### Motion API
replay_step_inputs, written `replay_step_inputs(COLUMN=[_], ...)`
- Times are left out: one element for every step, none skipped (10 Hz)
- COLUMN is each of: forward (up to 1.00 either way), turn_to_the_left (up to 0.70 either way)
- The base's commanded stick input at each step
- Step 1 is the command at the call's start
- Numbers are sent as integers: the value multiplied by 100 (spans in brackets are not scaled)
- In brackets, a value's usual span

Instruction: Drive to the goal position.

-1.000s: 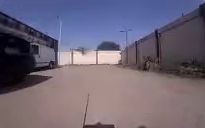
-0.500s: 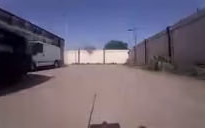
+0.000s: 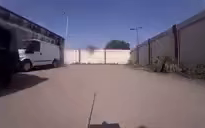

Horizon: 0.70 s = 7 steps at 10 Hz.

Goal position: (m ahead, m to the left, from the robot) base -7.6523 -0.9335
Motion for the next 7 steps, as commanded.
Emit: replay_step_inputs(forward=[0,0,0,0,0,0,0], turn_to_the_left=[0,0,0,-45,-45,-45,-45])
